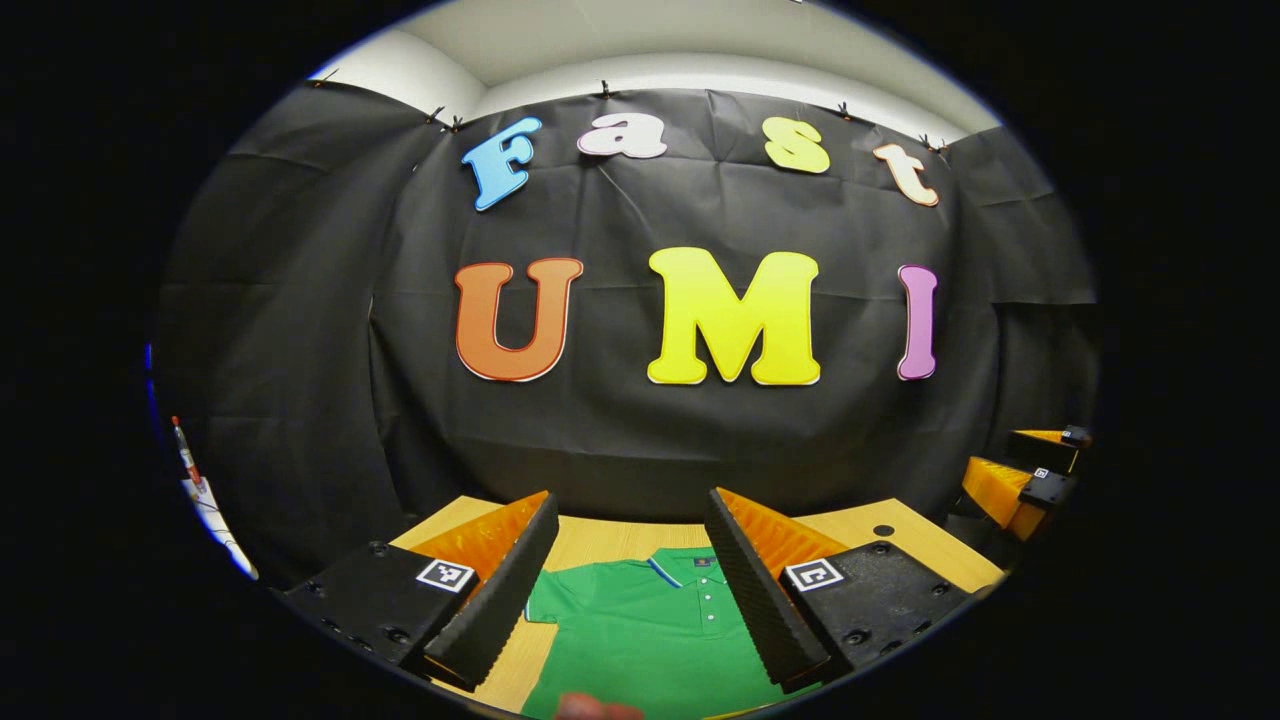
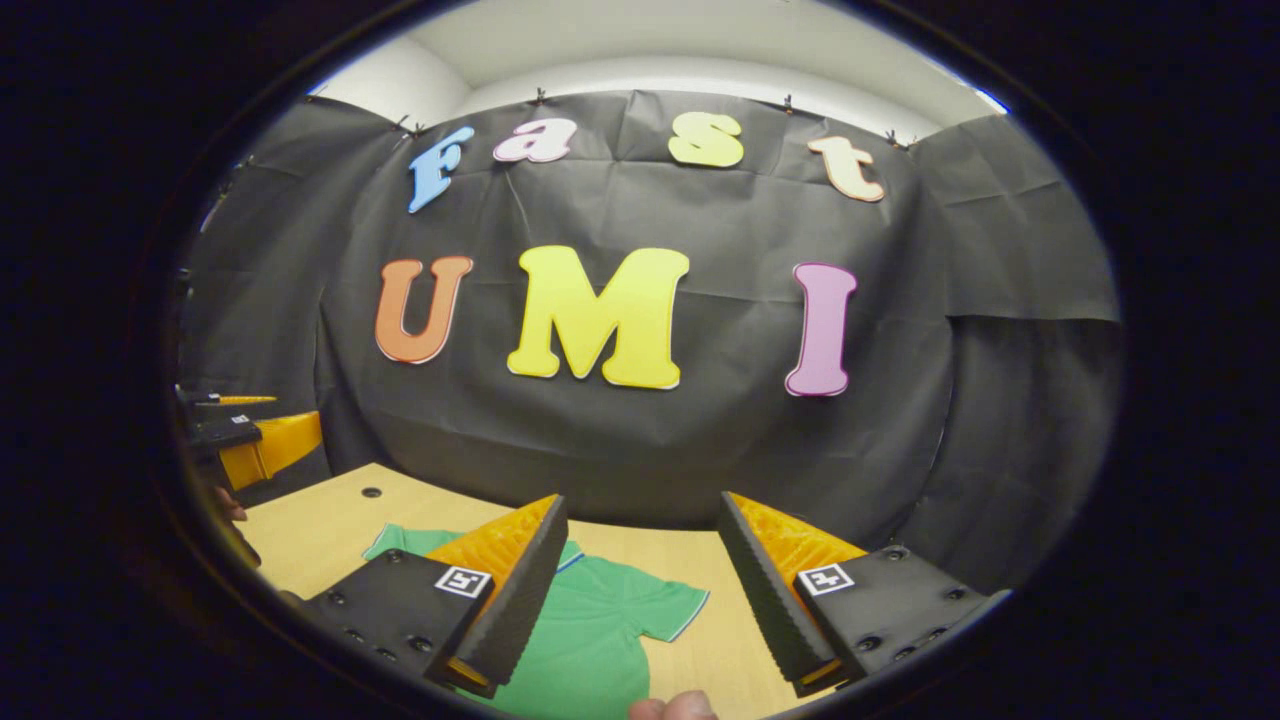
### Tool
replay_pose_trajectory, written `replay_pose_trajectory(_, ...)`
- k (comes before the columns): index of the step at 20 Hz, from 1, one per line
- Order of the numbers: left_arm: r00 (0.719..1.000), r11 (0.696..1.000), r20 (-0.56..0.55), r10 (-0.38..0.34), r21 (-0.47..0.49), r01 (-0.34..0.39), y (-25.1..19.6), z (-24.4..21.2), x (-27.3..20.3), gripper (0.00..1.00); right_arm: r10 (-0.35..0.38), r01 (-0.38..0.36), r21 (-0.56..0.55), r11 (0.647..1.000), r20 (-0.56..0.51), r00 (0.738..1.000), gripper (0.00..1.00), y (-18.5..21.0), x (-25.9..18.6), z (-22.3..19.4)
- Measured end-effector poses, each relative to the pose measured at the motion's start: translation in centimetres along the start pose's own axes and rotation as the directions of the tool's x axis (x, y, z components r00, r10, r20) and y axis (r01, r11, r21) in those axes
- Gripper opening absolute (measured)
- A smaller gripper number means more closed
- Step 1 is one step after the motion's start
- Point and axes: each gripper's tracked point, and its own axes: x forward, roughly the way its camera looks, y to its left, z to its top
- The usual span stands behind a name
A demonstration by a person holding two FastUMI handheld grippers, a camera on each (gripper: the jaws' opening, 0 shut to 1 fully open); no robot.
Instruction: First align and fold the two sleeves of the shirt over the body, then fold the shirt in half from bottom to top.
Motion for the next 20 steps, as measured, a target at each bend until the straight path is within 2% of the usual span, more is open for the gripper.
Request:
replay_pose_trajectory(1, 1.000, 1.000, 0.013, -0.008, 0.007, 0.008, -0.2, 0.9, 0.1, 0.97, 0.002, -0.002, 0.004, 1.000, 0.006, 1.000, 0.95, 0.1, 0.1, 0.8)
replay_pose_trajectory(2, 1.000, 1.000, 0.020, -0.017, 0.009, 0.017, -0.5, 1.4, 0.1, 0.97, 0.007, -0.007, 0.007, 1.000, 0.010, 1.000, 0.92, 0.2, 0.2, 1.2)
replay_pose_trajectory(7, 0.999, 0.999, 0.016, -0.045, -0.012, 0.045, -1.1, 3.7, 0.3, 0.96, 0.033, -0.033, 0.005, 0.999, 0.016, 0.999, 0.95, -0.3, 1.0, 4.2)
replay_pose_trajectory(9, 0.999, 0.999, 0.027, -0.041, -0.009, 0.041, -0.7, 4.2, 0.7, 0.96, 0.051, -0.051, 0.001, 0.999, -0.011, 0.999, 0.92, -0.8, 2.6, 4.2)
replay_pose_trajectory(10, 0.999, 0.999, 0.023, -0.037, -0.014, 0.037, -0.4, 3.9, 1.1, 0.97, 0.052, -0.052, 0.004, 0.999, -0.026, 0.998, 0.95, -1.4, 3.4, 3.8)
replay_pose_trajectory(11, 0.999, 0.999, 0.008, -0.034, -0.026, 0.034, -0.2, 3.1, 1.3, 0.97, 0.051, -0.050, 0.003, 0.999, -0.058, 0.997, 0.92, -1.8, 4.3, 2.7)
replay_pose_trajectory(12, 0.999, 0.999, -0.022, -0.029, -0.047, 0.028, -0.1, 1.8, 1.6, 1.00, 0.069, -0.070, 0.000, 0.998, -0.119, 0.990, 0.95, -2.0, 5.5, 0.2)
replay_pose_trajectory(14, 0.996, 0.997, -0.083, -0.021, -0.081, 0.015, 0.1, -0.6, 1.6, 0.97, 0.109, -0.115, -0.006, 0.993, -0.260, 0.959, 0.95, -2.4, 8.4, -6.8)
replay_pose_trajectory(15, 0.994, 0.996, -0.104, -0.016, -0.086, 0.007, 0.2, -1.4, 1.6, 0.97, 0.115, -0.125, -0.015, 0.992, -0.298, 0.948, 0.92, -2.8, 9.8, -9.2)
replay_pose_trajectory(16, 0.992, 0.996, -0.124, -0.015, -0.088, 0.004, 0.2, -2.2, 1.5, 0.97, 0.120, -0.135, -0.021, 0.991, -0.332, 0.936, 0.95, -3.4, 11.0, -11.5)
replay_pose_trajectory(17, 0.990, 0.996, -0.138, -0.009, -0.087, -0.003, 0.3, -2.6, 1.5, 0.97, 0.125, -0.143, -0.022, 0.990, -0.364, 0.923, 0.93, -4.0, 12.5, -13.9)
replay_pose_trajectory(20, 0.984, 0.997, -0.176, 0.030, -0.062, -0.042, 1.0, -4.2, 1.7, 0.98, 0.111, -0.120, 0.012, 0.993, -0.460, 0.881, 0.96, -6.2, 17.3, -20.8)
